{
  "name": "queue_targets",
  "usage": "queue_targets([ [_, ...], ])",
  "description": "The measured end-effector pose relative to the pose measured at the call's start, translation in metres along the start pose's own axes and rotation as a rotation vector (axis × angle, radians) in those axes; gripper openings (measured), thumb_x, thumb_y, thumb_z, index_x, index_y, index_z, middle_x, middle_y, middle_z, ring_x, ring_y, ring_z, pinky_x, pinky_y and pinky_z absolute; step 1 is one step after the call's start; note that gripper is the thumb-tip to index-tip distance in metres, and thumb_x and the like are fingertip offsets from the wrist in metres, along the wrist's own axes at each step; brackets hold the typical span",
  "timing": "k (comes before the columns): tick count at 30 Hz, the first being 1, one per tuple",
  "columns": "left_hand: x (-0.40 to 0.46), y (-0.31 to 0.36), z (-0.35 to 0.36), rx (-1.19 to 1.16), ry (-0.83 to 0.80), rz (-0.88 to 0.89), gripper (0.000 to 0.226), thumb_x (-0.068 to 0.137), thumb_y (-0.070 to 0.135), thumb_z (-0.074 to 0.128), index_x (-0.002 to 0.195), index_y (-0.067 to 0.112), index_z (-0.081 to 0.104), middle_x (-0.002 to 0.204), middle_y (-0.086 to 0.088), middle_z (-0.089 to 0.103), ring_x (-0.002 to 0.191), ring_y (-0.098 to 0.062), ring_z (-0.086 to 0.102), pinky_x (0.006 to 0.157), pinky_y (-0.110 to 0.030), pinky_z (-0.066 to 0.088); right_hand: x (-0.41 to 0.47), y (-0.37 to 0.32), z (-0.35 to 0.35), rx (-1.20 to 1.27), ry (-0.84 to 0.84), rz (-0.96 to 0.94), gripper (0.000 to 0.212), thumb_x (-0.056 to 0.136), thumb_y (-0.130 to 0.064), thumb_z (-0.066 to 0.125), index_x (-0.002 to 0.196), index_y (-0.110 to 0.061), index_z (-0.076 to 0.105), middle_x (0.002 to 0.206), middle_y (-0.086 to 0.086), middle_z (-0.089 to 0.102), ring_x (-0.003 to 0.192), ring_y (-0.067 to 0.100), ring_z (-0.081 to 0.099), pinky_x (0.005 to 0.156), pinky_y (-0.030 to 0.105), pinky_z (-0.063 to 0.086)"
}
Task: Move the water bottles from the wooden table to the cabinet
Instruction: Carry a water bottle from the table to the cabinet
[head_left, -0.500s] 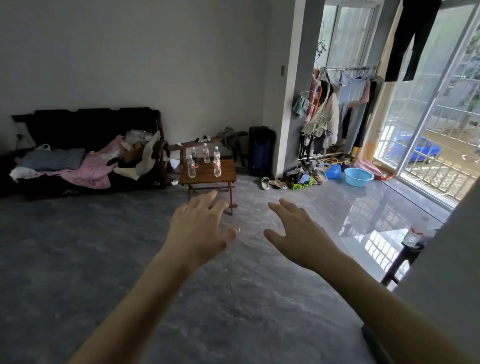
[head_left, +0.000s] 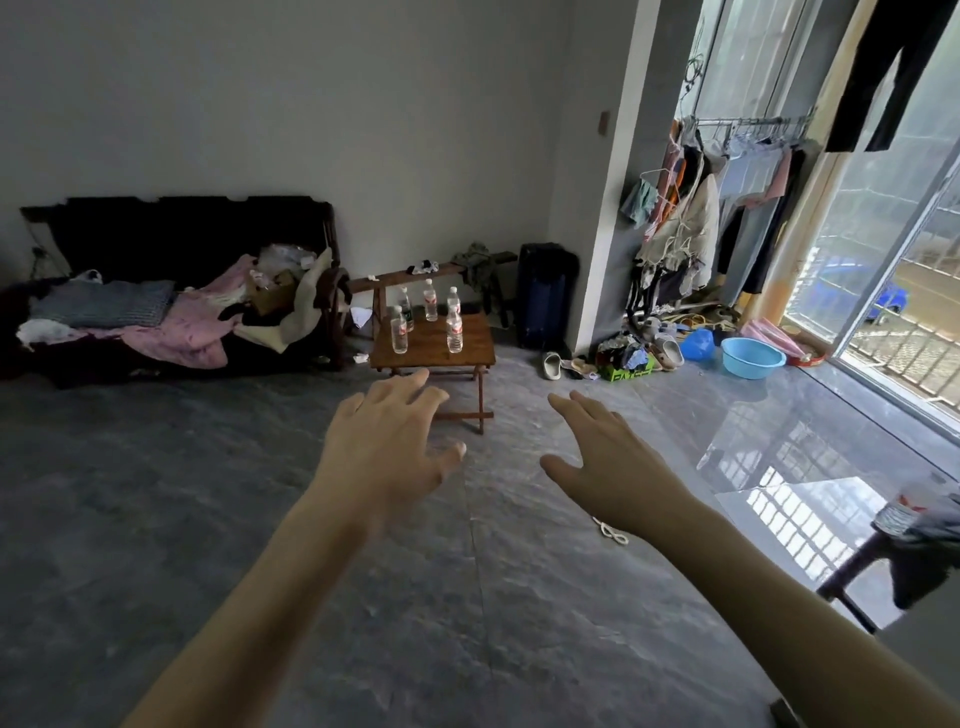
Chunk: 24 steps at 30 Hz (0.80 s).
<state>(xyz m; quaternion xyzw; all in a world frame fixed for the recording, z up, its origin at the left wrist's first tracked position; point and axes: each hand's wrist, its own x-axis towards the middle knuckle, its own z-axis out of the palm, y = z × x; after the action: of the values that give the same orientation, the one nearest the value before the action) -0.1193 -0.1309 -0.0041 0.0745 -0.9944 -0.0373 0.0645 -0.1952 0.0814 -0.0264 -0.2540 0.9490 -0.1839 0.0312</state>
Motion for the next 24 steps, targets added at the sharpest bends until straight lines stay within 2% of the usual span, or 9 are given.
queue_targets([
  [6, 0.066, -0.036, 0.013, 0.004, -0.025, 0.023, 0.067, 0.095, 0.059, 0.047, 0.154, 0.032, 0.029, 0.168, 0.002, 0.014, 0.155, -0.019, 0.011, 0.122, -0.045, 0.018, 0.068, -0.011, 0.007, -0.008, -0.002, 0.037, 0.067, 0.097, -0.042, 0.051, 0.156, -0.028, 0.023, 0.166, 0.000, 0.016, 0.150, 0.023, 0.020, 0.117, 0.044, 0.027],
  [12, 0.121, -0.041, 0.034, -0.017, -0.072, 0.106, 0.067, 0.095, 0.058, 0.048, 0.154, 0.031, 0.028, 0.169, 0.001, 0.011, 0.156, -0.020, 0.008, 0.125, -0.044, 0.006, 0.109, 0.004, 0.014, -0.029, -0.042, 0.103, 0.065, 0.098, -0.043, 0.050, 0.155, -0.029, 0.024, 0.166, -0.001, 0.015, 0.150, 0.025, 0.020, 0.117, 0.045, 0.027],
  [24, 0.264, -0.030, 0.069, -0.015, -0.116, 0.100, 0.068, 0.095, 0.056, 0.051, 0.155, 0.032, 0.028, 0.169, 0.001, 0.007, 0.156, -0.022, 0.007, 0.126, -0.045, 0.006, 0.250, 0.061, 0.003, -0.034, 0.005, 0.080, 0.063, 0.096, -0.042, 0.051, 0.153, -0.027, 0.030, 0.162, -0.002, 0.024, 0.145, 0.022, 0.028, 0.111, 0.043, 0.034],
])
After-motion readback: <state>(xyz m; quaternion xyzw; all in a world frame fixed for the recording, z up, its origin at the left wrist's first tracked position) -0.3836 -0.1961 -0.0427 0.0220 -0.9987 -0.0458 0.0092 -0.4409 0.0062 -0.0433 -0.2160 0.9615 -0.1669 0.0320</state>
